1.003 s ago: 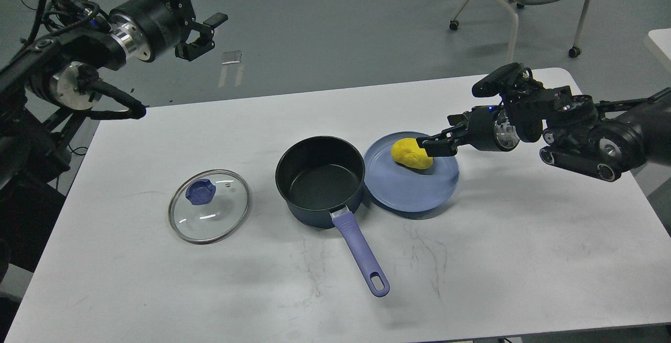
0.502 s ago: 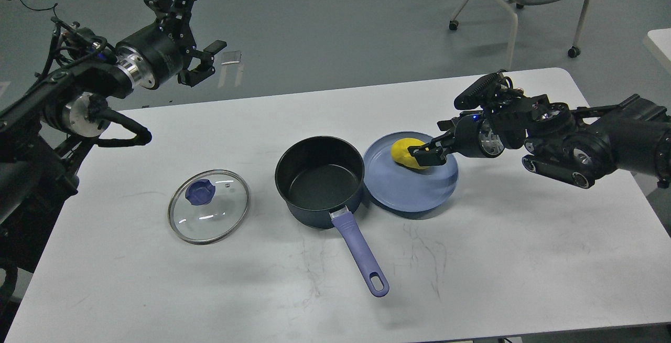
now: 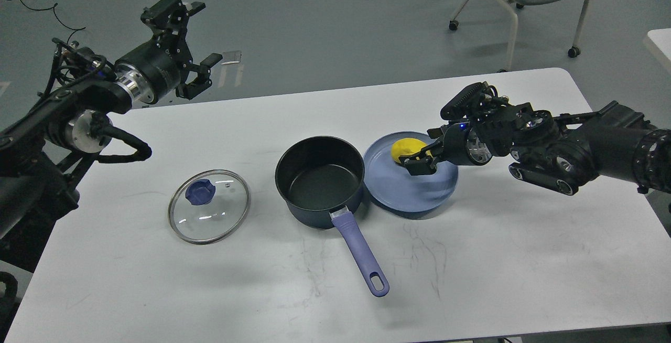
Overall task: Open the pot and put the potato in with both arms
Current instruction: 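Reach the right gripper to the yellow potato on the plate, then grasp the potato with the right gripper and lift it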
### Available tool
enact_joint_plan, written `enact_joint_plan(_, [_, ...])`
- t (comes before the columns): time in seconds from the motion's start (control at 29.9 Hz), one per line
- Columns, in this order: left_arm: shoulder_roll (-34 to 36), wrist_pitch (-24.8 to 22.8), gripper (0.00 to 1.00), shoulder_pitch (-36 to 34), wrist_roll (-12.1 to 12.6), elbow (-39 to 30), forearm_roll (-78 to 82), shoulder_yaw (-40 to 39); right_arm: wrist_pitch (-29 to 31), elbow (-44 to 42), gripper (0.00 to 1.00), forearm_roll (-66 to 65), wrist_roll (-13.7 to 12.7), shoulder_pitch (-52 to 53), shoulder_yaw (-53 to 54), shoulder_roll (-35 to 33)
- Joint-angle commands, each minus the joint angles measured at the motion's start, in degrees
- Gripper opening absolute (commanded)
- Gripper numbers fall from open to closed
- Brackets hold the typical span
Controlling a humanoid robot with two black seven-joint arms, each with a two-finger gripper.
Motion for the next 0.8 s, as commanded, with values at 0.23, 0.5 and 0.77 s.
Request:
enact_joint_plan(0.23, [0.3, 0.1, 0.98, 1.3, -0.9, 0.0, 0.1, 0.1, -2.0, -1.9, 1.0, 0.2, -0.3, -0.4, -1.4, 1.8])
enact_joint_plan(0.5, [0.4, 0.1, 0.98, 2.1, -1.5, 0.0, 1.3, 0.1, -2.6, -1.7, 0.88, 0.3, -0.2, -1.1, -1.5, 1.9])
enact_joint_plan(0.77, [0.5, 0.4, 0.98, 2.4, -1.6, 0.0, 1.4, 0.2, -2.9, -1.7, 0.64, 0.2, -0.1, -1.1, -1.6, 1.9])
